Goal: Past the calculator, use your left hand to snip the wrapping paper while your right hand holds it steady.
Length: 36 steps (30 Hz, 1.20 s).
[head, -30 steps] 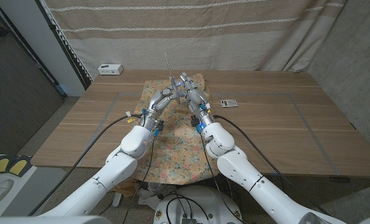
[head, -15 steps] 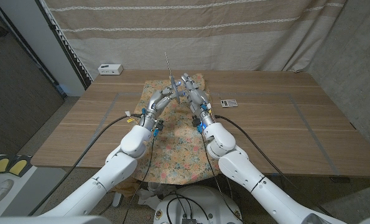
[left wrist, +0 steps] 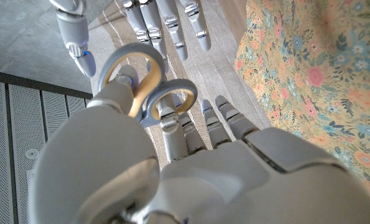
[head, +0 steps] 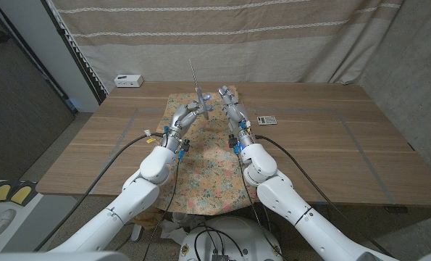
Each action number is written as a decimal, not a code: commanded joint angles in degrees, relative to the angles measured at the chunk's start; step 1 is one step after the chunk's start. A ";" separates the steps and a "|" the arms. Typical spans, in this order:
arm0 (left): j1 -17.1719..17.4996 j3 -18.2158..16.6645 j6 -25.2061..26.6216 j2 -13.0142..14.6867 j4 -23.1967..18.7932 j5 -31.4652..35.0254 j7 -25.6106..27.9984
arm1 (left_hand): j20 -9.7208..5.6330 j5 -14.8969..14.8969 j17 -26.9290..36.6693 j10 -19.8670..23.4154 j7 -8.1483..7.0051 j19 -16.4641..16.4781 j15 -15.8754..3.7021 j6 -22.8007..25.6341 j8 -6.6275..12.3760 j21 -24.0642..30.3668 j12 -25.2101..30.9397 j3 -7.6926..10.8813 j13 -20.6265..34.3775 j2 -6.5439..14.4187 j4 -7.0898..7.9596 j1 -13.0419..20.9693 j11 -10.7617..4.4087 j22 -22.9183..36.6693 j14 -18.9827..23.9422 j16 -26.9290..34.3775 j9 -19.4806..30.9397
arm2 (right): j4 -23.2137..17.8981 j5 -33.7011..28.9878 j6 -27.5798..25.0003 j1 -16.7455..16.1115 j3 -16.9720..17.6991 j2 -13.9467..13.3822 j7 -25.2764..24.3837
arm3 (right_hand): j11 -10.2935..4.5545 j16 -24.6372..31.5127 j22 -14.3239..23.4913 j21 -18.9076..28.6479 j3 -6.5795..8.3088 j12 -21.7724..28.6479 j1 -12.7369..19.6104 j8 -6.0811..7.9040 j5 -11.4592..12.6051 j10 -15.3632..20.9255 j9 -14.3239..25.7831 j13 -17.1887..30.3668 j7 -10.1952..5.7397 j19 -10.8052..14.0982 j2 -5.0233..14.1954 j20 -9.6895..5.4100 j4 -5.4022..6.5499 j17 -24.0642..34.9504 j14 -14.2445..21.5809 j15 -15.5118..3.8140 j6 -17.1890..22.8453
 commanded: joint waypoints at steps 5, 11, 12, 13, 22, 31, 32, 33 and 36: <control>-0.58 0.15 -0.06 -0.58 0.75 -0.52 -0.62 | -8.29 0.35 1.28 4.16 -1.23 1.79 -10.37 -0.06 0.20 0.44 2.19 4.74 2.07 4.46 2.37 -0.01 0.27 0.05 5.24 1.98 -1.03 | -0.85 -0.39 -1.21 -0.92 1.99 -1.50 -2.25 | 0.00 -0.31 0.11 -0.04 -0.37 -0.04 0.36 0.06 0.62 -0.07 0.01 -0.02 0.09 -0.52 0.55 -0.07 -0.20 0.13 -1.43 -2.23 -0.06; -1.39 0.50 0.10 -1.10 1.45 -0.62 -0.83 | -7.24 0.52 2.64 8.21 -2.05 1.74 -10.36 -1.18 1.12 0.10 5.40 6.54 5.03 5.28 2.44 -1.10 0.17 0.05 8.41 2.71 -0.31 | -0.73 0.63 -1.89 -0.68 1.96 -1.72 -1.46 | 0.01 -0.24 0.11 0.00 -0.40 0.01 0.43 0.10 0.64 0.06 0.00 -0.07 0.07 -0.53 0.56 -0.18 -0.27 0.11 -1.51 -2.27 0.05; -1.46 0.53 0.03 -1.22 1.56 -0.87 -0.97 | -7.36 0.58 2.94 8.38 -2.15 1.83 -10.42 -1.39 1.46 0.11 6.26 6.93 6.09 5.30 2.42 -1.47 0.27 0.07 8.72 2.52 0.06 | -0.69 0.73 -1.85 -0.67 1.98 -1.72 -1.40 | 0.00 -0.25 0.11 0.01 -0.40 0.01 0.43 0.10 0.64 0.06 0.00 -0.07 0.08 -0.52 0.56 -0.18 -0.27 0.11 -1.55 -2.26 0.06; -1.54 0.57 0.05 -1.29 1.66 -1.24 -1.25 | -7.35 0.57 3.09 8.69 -2.34 1.72 -10.40 -1.35 1.64 0.05 6.82 6.99 6.64 5.32 2.46 -1.67 0.24 0.06 8.86 2.47 0.19 | -0.64 0.71 -1.80 -0.63 1.96 -1.82 -1.25 | -0.01 -0.23 0.11 0.01 -0.41 0.01 0.44 0.08 0.65 0.06 0.00 -0.08 0.01 -0.53 0.56 -0.17 -0.28 0.11 -1.55 -2.23 0.01; -1.91 0.68 0.50 -1.77 1.98 -3.31 -2.26 | -5.82 0.53 7.12 8.96 -3.44 0.96 -10.73 -1.94 2.11 -0.11 12.99 5.16 13.93 6.33 1.91 -2.20 0.13 0.18 12.90 4.77 0.21 | -0.98 0.67 -2.41 -0.45 1.97 -2.38 -1.18 | -0.30 -0.26 0.10 0.06 -0.48 -0.18 0.53 -0.05 0.69 -0.39 -0.03 -0.18 -0.03 -0.60 0.60 -0.16 -0.38 0.06 -2.15 -2.23 -0.27; -2.03 0.62 0.56 -2.51 2.27 -6.25 -3.55 | -5.35 0.75 10.83 7.65 -4.52 1.22 -10.63 -2.72 2.25 0.18 17.92 3.28 20.56 6.66 1.47 -2.06 0.08 0.40 15.20 6.49 0.10 | -1.45 0.70 -2.70 -0.55 1.91 -2.71 -1.12 | -0.39 -0.21 0.10 0.10 -0.50 -0.39 0.60 -0.23 0.72 -0.94 -0.05 -0.25 -0.14 -0.65 0.73 -0.12 -0.44 0.04 -2.45 -2.13 -0.74; -2.07 0.62 0.56 -2.55 2.37 -6.96 -4.11 | -5.16 0.77 11.08 7.53 -4.73 1.26 -10.59 -2.89 2.19 0.21 18.24 3.15 21.01 6.67 1.50 -2.10 0.08 0.42 15.33 6.60 0.06 | -1.51 0.60 -2.76 -0.55 1.88 -2.78 -1.14 | -0.41 -0.21 0.10 0.10 -0.50 -0.39 0.61 -0.24 0.72 -0.96 -0.05 -0.25 -0.13 -0.65 0.74 -0.12 -0.45 0.03 -2.47 -2.11 -0.75; -2.08 0.61 0.70 -2.58 2.37 -7.40 -4.33 | -5.06 0.81 11.29 7.40 -4.84 1.33 -10.58 -2.92 2.17 0.25 18.52 3.08 21.41 6.72 1.54 -2.14 0.08 0.45 15.49 6.69 -0.01 | -1.58 0.66 -2.79 -0.61 1.89 -2.77 -1.19 | -0.52 -0.19 0.10 0.10 -0.50 -0.41 0.61 -0.24 0.72 -1.00 -0.05 -0.26 -0.13 -0.67 0.76 -0.09 -0.45 0.03 -2.48 -2.12 -0.76; -2.04 0.56 0.87 -2.80 2.39 -8.46 -4.71 | -4.63 0.95 11.82 6.91 -5.72 1.51 -10.50 -3.12 2.24 0.38 19.34 3.02 22.57 6.79 1.87 -2.60 0.04 0.53 16.13 6.81 0.07 | -1.73 0.71 -2.91 -0.70 1.90 -2.75 -1.36 | -0.50 -0.15 0.10 0.12 -0.51 -0.44 0.63 -0.29 0.73 -1.10 -0.06 -0.28 -0.09 -0.65 0.80 -0.14 -0.47 0.02 -2.50 -2.10 -0.90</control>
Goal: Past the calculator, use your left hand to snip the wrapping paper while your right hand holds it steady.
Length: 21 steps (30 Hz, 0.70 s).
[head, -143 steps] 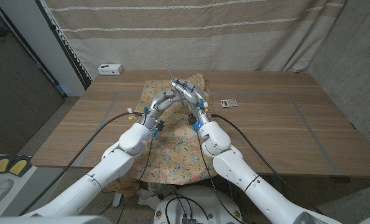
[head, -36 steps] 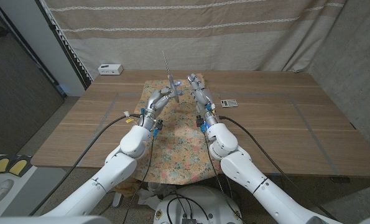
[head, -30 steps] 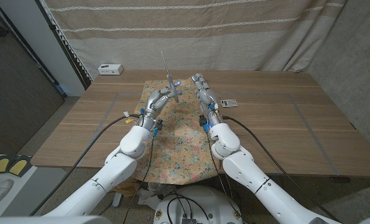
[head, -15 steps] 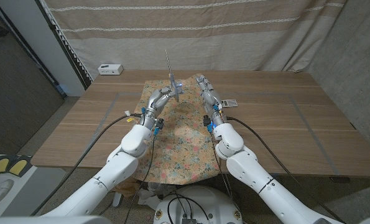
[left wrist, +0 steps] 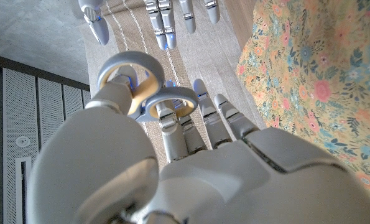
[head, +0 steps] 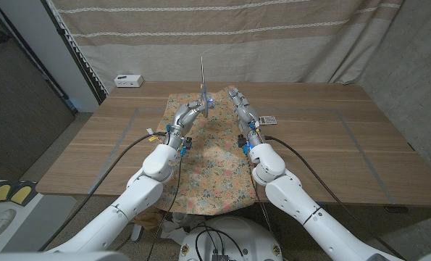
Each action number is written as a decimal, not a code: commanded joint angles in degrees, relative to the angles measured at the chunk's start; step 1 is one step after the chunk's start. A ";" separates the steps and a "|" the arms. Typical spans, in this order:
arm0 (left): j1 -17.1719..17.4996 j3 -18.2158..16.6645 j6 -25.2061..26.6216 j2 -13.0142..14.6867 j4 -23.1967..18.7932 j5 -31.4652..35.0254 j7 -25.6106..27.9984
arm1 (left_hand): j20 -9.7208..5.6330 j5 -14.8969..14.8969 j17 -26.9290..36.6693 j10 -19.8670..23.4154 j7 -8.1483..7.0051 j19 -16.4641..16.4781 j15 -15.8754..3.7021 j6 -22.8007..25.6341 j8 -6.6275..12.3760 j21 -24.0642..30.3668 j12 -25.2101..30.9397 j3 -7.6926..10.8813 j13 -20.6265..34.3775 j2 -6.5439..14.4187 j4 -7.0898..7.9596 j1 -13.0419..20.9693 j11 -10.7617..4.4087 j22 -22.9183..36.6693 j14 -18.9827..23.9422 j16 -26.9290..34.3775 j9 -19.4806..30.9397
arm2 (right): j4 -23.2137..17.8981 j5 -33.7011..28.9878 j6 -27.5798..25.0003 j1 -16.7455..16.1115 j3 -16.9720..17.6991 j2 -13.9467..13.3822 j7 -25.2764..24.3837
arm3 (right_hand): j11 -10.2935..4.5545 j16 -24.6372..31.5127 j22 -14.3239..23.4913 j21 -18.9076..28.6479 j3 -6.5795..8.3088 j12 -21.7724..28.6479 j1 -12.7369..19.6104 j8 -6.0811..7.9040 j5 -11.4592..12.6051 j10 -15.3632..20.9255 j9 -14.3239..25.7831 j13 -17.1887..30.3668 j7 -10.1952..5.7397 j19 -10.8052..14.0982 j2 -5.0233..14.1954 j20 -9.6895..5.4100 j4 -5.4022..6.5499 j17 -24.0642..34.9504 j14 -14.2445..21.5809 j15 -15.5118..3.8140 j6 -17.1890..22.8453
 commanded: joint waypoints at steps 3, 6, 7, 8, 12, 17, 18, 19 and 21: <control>-0.36 0.07 0.22 -0.92 0.66 -3.96 -2.23 | -4.61 1.02 1.14 3.39 -5.43 0.50 -9.74 -2.29 0.44 0.55 2.17 3.43 1.87 6.54 2.86 -2.95 -1.59 0.32 0.77 -0.23 0.34 | -0.58 0.01 -0.58 -0.12 -0.05 -0.41 -0.07 | -0.18 0.10 0.10 0.14 -0.31 -0.09 0.27 -0.28 0.33 -0.12 0.19 -0.04 -0.25 -0.33 0.46 0.16 -0.30 0.19 -0.58 -2.21 -0.37; -0.47 0.12 0.43 -1.13 0.74 -4.76 -2.63 | -4.63 1.09 1.26 3.51 -5.46 0.58 -9.76 -2.69 0.43 0.58 1.91 3.68 1.49 6.60 2.95 -3.14 -1.61 0.32 1.02 -0.24 0.40 | -0.68 -0.01 -0.79 -0.09 -0.11 -0.43 -0.15 | -0.25 0.16 0.10 0.20 -0.31 -0.07 0.29 -0.28 0.33 -0.10 0.18 -0.06 -0.27 -0.23 0.54 0.07 -0.31 0.18 -0.57 -2.22 -0.39; -0.48 0.13 0.44 -1.12 0.73 -4.79 -2.65 | -4.58 1.12 1.29 3.78 -5.61 0.54 -9.67 -2.95 0.43 0.57 1.84 3.74 1.29 6.54 3.03 -3.32 -1.59 0.32 1.00 -0.31 0.47 | -0.69 -0.01 -0.80 -0.09 -0.11 -0.43 -0.15 | -0.24 0.16 0.10 0.21 -0.31 -0.08 0.29 -0.31 0.33 -0.12 0.18 -0.07 -0.27 -0.21 0.55 0.05 -0.31 0.18 -0.58 -2.23 -0.45; -0.52 0.11 0.49 -1.37 0.91 -5.73 -3.16 | -4.54 1.16 1.31 4.08 -5.72 0.53 -9.69 -2.98 0.53 0.57 1.77 3.84 1.09 6.54 3.08 -3.43 -1.56 0.32 0.94 -0.40 0.54 | -0.70 0.00 -0.90 -0.04 -0.14 -0.48 -0.08 | -0.24 0.18 0.10 0.23 -0.31 -0.10 0.30 -0.30 0.33 -0.18 0.18 -0.07 -0.24 -0.17 0.57 0.00 -0.32 0.18 -0.58 -2.26 -0.44; -0.62 0.05 1.09 -1.90 1.27 -9.12 -5.21 | -4.42 1.32 1.37 4.77 -6.19 0.46 -9.68 -3.56 0.62 0.58 1.34 4.17 0.27 6.44 3.36 -4.01 -1.62 0.33 0.77 -0.82 0.65 | -0.78 0.22 -1.31 0.03 -0.16 -0.48 -0.14 | -0.27 0.23 0.10 0.29 -0.30 -0.07 0.33 -0.28 0.34 -0.12 0.17 -0.09 -0.34 -0.05 0.66 -0.11 -0.34 0.17 -0.56 -2.26 -0.43; -0.81 -0.09 1.46 -2.60 1.79 -12.13 -6.95 | -4.25 1.52 1.38 4.91 -6.34 0.32 -9.70 -4.15 0.79 0.58 0.74 4.52 -0.49 6.34 3.51 -4.42 -1.76 0.36 0.39 -1.37 0.90 | -0.69 0.30 -1.47 0.19 -0.19 -0.40 -0.18 | -0.32 0.30 0.10 0.32 -0.29 -0.05 0.37 -0.25 0.33 -0.11 0.17 -0.12 -0.34 0.01 0.78 -0.14 -0.36 0.16 -0.49 -2.28 -0.37; -0.87 -0.14 1.49 -2.70 1.88 -12.58 -7.23 | -4.37 1.55 1.38 4.91 -6.39 0.32 -9.71 -4.11 0.87 0.59 0.63 4.59 -0.61 6.35 3.53 -4.47 -1.78 0.36 0.34 -1.45 0.94 | -0.62 0.19 -1.45 0.25 -0.22 -0.43 -0.16 | -0.27 0.32 0.10 0.32 -0.29 -0.06 0.38 -0.25 0.33 -0.12 0.17 -0.12 -0.36 0.00 0.80 -0.13 -0.36 0.16 -0.48 -2.31 -0.38; -0.93 -0.23 1.61 -2.79 1.96 -13.31 -7.71 | -4.28 1.60 1.39 4.95 -6.29 0.24 -9.69 -4.11 0.94 0.57 0.49 4.68 -0.77 6.35 3.58 -4.57 -1.80 0.36 0.27 -1.56 0.95 | -0.56 0.12 -1.40 0.30 -0.25 -0.46 -0.10 | -0.27 0.33 0.10 0.36 -0.29 -0.04 0.39 -0.26 0.33 -0.08 0.17 -0.13 -0.37 0.09 0.83 -0.16 -0.37 0.16 -0.48 -2.25 -0.40; -1.00 -0.43 1.92 -2.95 2.01 -14.80 -8.61 | -4.35 1.66 1.38 5.06 -6.21 0.27 -9.70 -4.12 0.96 0.60 0.38 4.80 -0.90 6.32 3.62 -4.70 -1.81 0.37 0.16 -1.74 0.85 | -0.41 0.18 -1.43 0.43 -0.24 -0.43 -0.03 | -0.29 0.35 0.10 0.40 -0.29 -0.03 0.40 -0.25 0.33 -0.06 0.16 -0.14 -0.34 0.19 0.86 -0.23 -0.38 0.15 -0.46 -2.26 -0.40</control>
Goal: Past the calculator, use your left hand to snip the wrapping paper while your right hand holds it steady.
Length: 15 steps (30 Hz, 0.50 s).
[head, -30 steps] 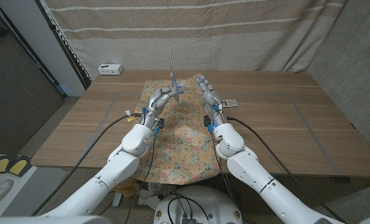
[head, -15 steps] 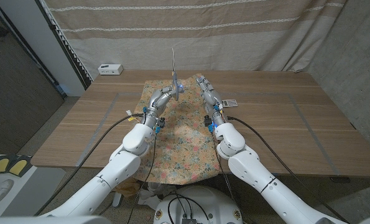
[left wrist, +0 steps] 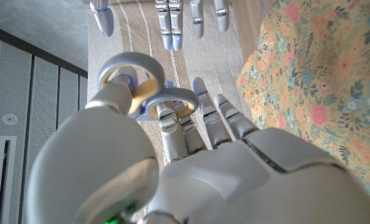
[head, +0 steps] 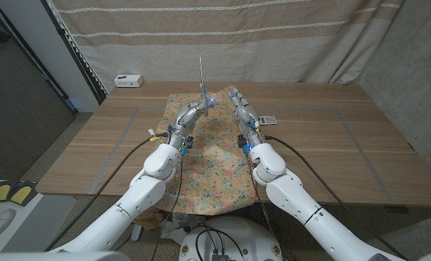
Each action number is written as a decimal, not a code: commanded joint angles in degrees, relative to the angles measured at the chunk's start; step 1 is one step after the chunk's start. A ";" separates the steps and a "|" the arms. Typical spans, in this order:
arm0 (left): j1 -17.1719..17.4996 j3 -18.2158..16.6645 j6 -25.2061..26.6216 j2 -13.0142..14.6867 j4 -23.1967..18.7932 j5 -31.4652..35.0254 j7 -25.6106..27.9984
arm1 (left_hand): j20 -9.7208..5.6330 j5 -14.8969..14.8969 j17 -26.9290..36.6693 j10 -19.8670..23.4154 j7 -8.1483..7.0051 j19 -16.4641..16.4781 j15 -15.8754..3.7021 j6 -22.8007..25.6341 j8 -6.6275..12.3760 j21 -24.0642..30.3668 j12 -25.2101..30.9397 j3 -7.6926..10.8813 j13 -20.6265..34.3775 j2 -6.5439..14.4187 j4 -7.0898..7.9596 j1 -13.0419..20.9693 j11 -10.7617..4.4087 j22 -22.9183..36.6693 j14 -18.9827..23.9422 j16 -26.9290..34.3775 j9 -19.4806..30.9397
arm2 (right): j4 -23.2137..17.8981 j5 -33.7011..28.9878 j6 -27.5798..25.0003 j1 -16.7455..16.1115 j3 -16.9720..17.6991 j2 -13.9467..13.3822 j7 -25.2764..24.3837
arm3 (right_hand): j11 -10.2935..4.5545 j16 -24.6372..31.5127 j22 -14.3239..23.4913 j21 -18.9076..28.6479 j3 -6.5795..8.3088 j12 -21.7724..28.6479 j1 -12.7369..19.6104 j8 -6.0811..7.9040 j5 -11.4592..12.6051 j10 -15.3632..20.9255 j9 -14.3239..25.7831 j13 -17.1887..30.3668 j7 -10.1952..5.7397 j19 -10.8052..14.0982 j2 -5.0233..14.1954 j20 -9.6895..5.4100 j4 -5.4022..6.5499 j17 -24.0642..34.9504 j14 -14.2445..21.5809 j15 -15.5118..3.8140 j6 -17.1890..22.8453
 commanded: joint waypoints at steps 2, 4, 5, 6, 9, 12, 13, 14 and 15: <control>-0.54 -0.66 1.31 -1.43 0.97 -8.03 -4.86 | -4.38 0.42 0.21 5.59 -6.38 0.28 -9.68 -4.28 0.55 0.62 -0.63 4.62 -0.31 6.23 3.94 -4.84 -1.72 0.10 -0.62 -0.56 0.12 | 0.28 0.32 -0.52 0.45 -0.05 0.14 -0.08 | -0.27 0.37 0.09 0.41 -0.29 -0.01 0.12 -0.25 0.33 -0.06 0.18 0.11 -0.05 0.22 0.60 -0.22 -0.40 0.14 -0.46 -2.25 -0.10; -0.59 -0.80 1.47 -1.55 0.97 -9.02 -5.54 | -4.40 0.48 0.22 5.65 -6.43 0.25 -9.68 -4.31 0.62 0.63 -0.74 4.72 -0.41 6.22 4.01 -4.99 -1.74 0.11 -0.65 -0.69 0.13 | 0.47 0.38 -0.47 0.53 -0.06 0.20 -0.02 | -0.30 0.38 0.09 0.43 -0.29 -0.01 0.12 -0.24 0.33 -0.07 0.18 0.11 -0.03 0.25 0.61 -0.24 -0.40 0.14 -0.45 -2.24 -0.09; -0.61 -0.87 1.55 -1.61 0.95 -9.44 -5.81 | -4.43 0.50 0.22 5.68 -6.44 0.23 -9.68 -4.26 0.66 0.63 -0.78 4.77 -0.45 6.22 4.04 -5.04 -1.74 0.11 -0.65 -0.73 0.11 | 0.49 0.52 -0.57 0.56 -0.02 0.27 -0.07 | -0.30 0.41 0.09 0.43 -0.29 -0.01 0.13 -0.22 0.32 -0.07 0.17 0.10 -0.02 0.27 0.64 -0.25 -0.41 0.14 -0.40 -2.31 -0.04; -0.66 -0.91 1.59 -1.64 1.00 -9.81 -6.18 | -4.45 0.52 0.23 5.73 -6.46 0.25 -9.69 -4.31 0.66 0.64 -0.79 4.82 -0.46 6.24 4.08 -5.10 -1.75 0.11 -0.64 -0.77 0.08 | 0.63 0.45 -0.46 0.64 -0.06 0.24 0.07 | -0.32 0.41 0.09 0.45 -0.30 -0.02 0.13 -0.21 0.32 -0.09 0.17 0.10 -0.04 0.30 0.64 -0.23 -0.41 0.13 -0.39 -2.33 -0.02; -0.77 -0.97 1.68 -1.77 1.06 -10.53 -6.88 | -4.50 0.62 0.25 5.75 -6.58 0.19 -9.71 -4.38 0.64 0.64 -1.05 5.03 -0.67 6.20 4.18 -5.35 -1.76 0.11 -0.69 -1.01 -0.17 | 0.82 0.50 -0.50 0.77 -0.07 0.28 0.13 | -0.31 0.45 0.09 0.49 -0.30 0.00 0.13 -0.20 0.31 -0.07 0.17 0.09 -0.01 0.40 0.73 -0.28 -0.41 0.13 -0.35 -2.38 0.00; -1.05 -1.07 1.99 -1.87 1.36 -12.03 -8.47 | -4.53 0.65 0.25 5.80 -6.69 0.13 -9.71 -4.49 0.61 0.63 -1.11 5.13 -0.71 6.17 4.21 -5.45 -1.76 0.11 -0.72 -1.12 -0.26 | 0.99 0.53 -0.42 0.86 -0.08 0.33 0.20 | -0.31 0.47 0.09 0.49 -0.30 0.01 0.13 -0.20 0.30 -0.06 0.17 0.08 -0.01 0.42 0.78 -0.29 -0.41 0.13 -0.32 -2.40 -0.01; -1.19 -1.11 2.14 -1.88 1.52 -12.71 -9.29 | -4.51 0.67 0.22 5.78 -6.75 0.09 -9.62 -4.55 0.63 0.62 -1.22 5.16 -0.79 6.00 4.21 -5.59 -1.76 0.11 -0.87 -1.28 -0.28 | 0.99 0.62 -0.48 0.87 -0.05 0.37 0.17 | -0.20 0.48 0.09 0.51 -0.30 0.02 0.13 -0.21 0.29 -0.02 0.17 0.08 -0.04 0.46 0.79 -0.35 -0.41 0.13 -0.30 -2.39 -0.04; -1.33 -1.16 2.33 -1.87 1.65 -13.36 -10.05 | -4.57 0.68 0.21 5.80 -6.80 0.13 -9.59 -4.56 0.63 0.63 -1.24 5.17 -0.80 5.94 4.22 -5.65 -1.77 0.11 -0.93 -1.34 -0.31 | 1.04 0.59 -0.48 0.91 -0.06 0.36 0.18 | -0.19 0.50 0.09 0.51 -0.31 0.03 0.13 -0.21 0.29 -0.01 0.17 0.07 -0.02 0.46 0.80 -0.34 -0.42 0.13 -0.28 -2.41 -0.04; -1.57 -1.19 2.57 -1.84 1.92 -14.18 -11.22 | -4.54 0.76 0.13 5.60 -7.33 0.13 -9.64 -4.94 0.59 0.66 -1.75 5.36 -1.24 5.72 4.23 -5.92 -1.78 0.11 -1.30 -1.76 -0.40 | 1.02 0.81 -0.57 0.89 0.01 0.46 0.10 | -0.18 0.50 0.09 0.53 -0.31 0.04 0.13 -0.22 0.29 0.01 0.17 0.07 -0.05 0.52 0.81 -0.39 -0.42 0.12 -0.27 -2.38 -0.07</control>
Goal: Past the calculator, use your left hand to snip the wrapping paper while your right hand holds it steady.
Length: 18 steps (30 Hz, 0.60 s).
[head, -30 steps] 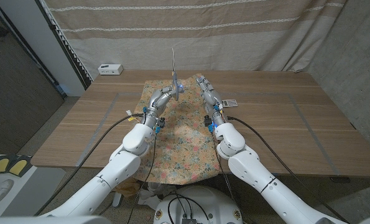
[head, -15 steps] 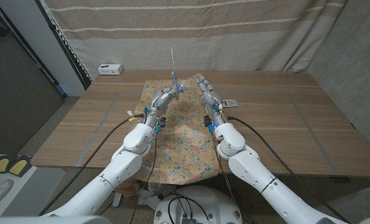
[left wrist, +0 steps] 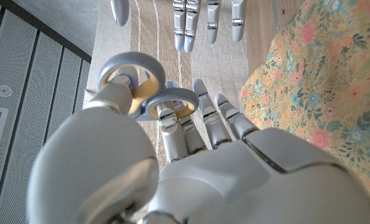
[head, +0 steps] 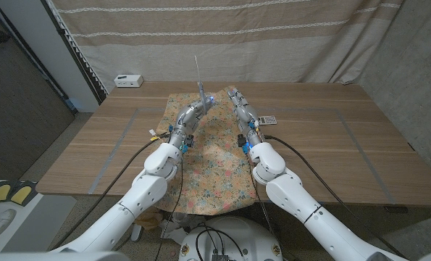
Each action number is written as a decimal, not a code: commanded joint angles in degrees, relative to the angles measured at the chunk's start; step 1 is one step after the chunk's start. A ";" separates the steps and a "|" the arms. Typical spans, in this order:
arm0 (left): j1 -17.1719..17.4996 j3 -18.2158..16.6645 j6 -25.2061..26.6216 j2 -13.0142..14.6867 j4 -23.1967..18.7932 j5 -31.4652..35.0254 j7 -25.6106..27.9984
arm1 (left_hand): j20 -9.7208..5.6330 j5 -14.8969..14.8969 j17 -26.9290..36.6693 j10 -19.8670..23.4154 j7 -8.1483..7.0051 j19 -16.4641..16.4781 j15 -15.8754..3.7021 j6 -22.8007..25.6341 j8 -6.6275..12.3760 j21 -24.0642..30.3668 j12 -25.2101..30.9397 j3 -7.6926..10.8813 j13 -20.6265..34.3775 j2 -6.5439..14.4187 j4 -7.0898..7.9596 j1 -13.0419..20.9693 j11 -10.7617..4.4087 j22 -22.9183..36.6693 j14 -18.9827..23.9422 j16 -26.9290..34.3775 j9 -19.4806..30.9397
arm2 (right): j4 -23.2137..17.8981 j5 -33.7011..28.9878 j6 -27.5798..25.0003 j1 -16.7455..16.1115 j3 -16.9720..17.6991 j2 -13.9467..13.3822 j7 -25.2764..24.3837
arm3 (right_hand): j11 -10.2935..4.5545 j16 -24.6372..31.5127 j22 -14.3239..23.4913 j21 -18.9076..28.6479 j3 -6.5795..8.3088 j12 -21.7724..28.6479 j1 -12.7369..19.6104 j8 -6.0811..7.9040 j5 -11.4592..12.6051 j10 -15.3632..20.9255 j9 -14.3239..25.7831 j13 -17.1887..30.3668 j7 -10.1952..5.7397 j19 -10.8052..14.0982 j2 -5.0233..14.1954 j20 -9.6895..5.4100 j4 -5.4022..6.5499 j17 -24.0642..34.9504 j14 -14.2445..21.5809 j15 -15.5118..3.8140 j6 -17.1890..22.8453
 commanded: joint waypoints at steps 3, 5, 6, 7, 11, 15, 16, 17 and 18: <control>-1.34 -0.62 1.10 -0.77 1.50 -6.84 -7.24 | -4.58 0.46 0.00 5.47 -7.54 0.12 -9.63 -5.37 0.27 0.22 -1.37 5.26 -0.80 5.45 4.47 -6.21 -1.80 0.10 -1.21 -1.07 0.22 | 0.74 0.37 -0.18 0.54 0.04 0.21 0.29 | -0.26 0.28 0.09 0.27 -0.09 0.04 0.13 -0.18 0.28 0.00 0.16 0.05 -0.01 0.41 0.83 -0.26 -0.20 0.11 -0.16 -2.47 0.01; -1.55 -0.56 0.79 -0.80 1.77 -6.18 -7.11 | -4.59 0.49 -0.04 5.46 -7.40 0.11 -9.66 -5.46 0.33 0.22 -1.55 5.33 -0.97 5.44 4.52 -6.32 -1.80 0.09 -1.27 -1.17 0.29 | 0.77 0.35 -0.31 0.64 0.04 0.14 0.31 | -0.18 0.30 0.09 0.28 -0.10 0.05 0.13 -0.17 0.27 0.02 0.16 0.04 0.01 0.42 0.85 -0.28 -0.21 0.11 -0.14 -2.43 0.04; -1.62 -0.53 0.63 -0.70 1.85 -5.61 -6.83 | -4.60 0.50 -0.05 5.48 -7.42 0.11 -9.66 -5.42 0.38 0.22 -1.61 5.35 -1.03 5.43 4.53 -6.35 -1.80 0.09 -1.30 -1.20 0.31 | 0.83 0.65 -0.32 0.66 0.13 0.25 0.37 | -0.10 0.31 0.09 0.28 -0.11 0.08 0.13 -0.17 0.27 0.07 0.16 0.04 0.00 0.44 0.86 -0.31 -0.21 0.11 -0.12 -2.43 0.03; -1.66 -0.60 0.85 -0.65 1.89 -6.01 -7.16 | -4.59 0.52 -0.10 5.55 -7.62 0.10 -9.66 -5.54 0.42 0.22 -1.75 5.40 -1.18 5.41 4.57 -6.44 -1.79 0.09 -1.38 -1.30 0.38 | 0.89 0.68 -0.35 0.74 0.15 0.27 0.37 | -0.05 0.31 0.09 0.31 -0.12 0.08 0.14 -0.18 0.26 0.07 0.16 0.03 -0.01 0.52 0.87 -0.32 -0.22 0.11 -0.12 -2.47 0.01; -1.59 -1.03 2.22 -0.32 1.57 -8.35 -8.82 | -4.65 0.59 -0.24 5.98 -8.08 0.10 -9.67 -6.09 0.57 0.24 -2.27 5.64 -1.79 5.48 4.75 -6.79 -1.79 0.08 -1.56 -1.55 0.65 | 1.18 0.19 0.08 1.07 0.23 0.19 0.42 | -0.09 0.34 0.09 0.36 -0.14 0.08 0.13 -0.17 0.25 0.07 0.15 0.02 -0.03 0.65 0.90 -0.42 -0.22 0.10 -0.04 -2.55 0.02; -1.23 -1.60 3.74 -0.17 0.43 -11.22 -10.39 | -4.70 0.61 -0.29 6.25 -8.00 0.10 -9.69 -6.09 0.77 0.24 -2.49 5.78 -2.07 5.61 4.87 -6.95 -1.80 0.08 -1.55 -1.62 0.80 | 1.23 0.35 -0.09 1.20 0.48 0.19 0.26 | -0.13 0.41 0.08 0.41 -0.17 0.11 0.12 -0.18 0.23 0.12 0.15 0.01 -0.04 0.83 0.94 -0.47 -0.24 0.10 0.12 -2.53 -0.01; -1.12 -1.71 4.25 -0.13 0.04 -12.05 -10.87 | -4.72 0.62 -0.32 6.50 -7.93 0.09 -9.74 -6.02 0.94 0.24 -2.62 5.91 -2.27 5.77 4.94 -7.01 -1.80 0.08 -1.53 -1.65 0.90 | 1.34 0.23 -0.01 1.29 0.45 0.06 0.45 | -0.15 0.41 0.08 0.42 -0.18 0.12 0.11 -0.18 0.23 0.13 0.15 0.01 -0.04 0.85 0.95 -0.48 -0.24 0.10 0.12 -2.50 -0.01; -1.02 -1.82 4.70 -0.07 -0.35 -12.74 -11.24 | -4.70 0.61 -0.35 6.72 -7.87 0.13 -9.73 -6.28 0.97 0.26 -2.75 6.02 -2.45 5.85 4.99 -7.09 -1.80 0.07 -1.52 -1.68 1.00 | 1.30 0.32 -0.09 1.26 0.52 0.17 0.25 | -0.07 0.41 0.08 0.41 -0.19 0.12 0.11 -0.18 0.22 0.12 0.15 0.00 0.00 0.85 0.96 -0.43 -0.24 0.09 0.13 -2.53 0.00; -0.90 -1.95 5.01 -0.08 -0.73 -13.27 -11.39 | -4.69 0.60 -0.36 6.89 -7.69 0.15 -9.74 -6.26 1.08 0.27 -2.84 6.09 -2.58 5.95 5.06 -7.16 -1.80 0.07 -1.41 -1.66 1.07 | 1.33 0.32 -0.07 1.29 0.53 0.17 0.28 | -0.12 0.42 0.08 0.44 -0.20 0.12 0.11 -0.17 0.21 0.11 0.15 0.00 -0.03 0.93 0.97 -0.47 -0.25 0.09 0.14 -2.49 0.01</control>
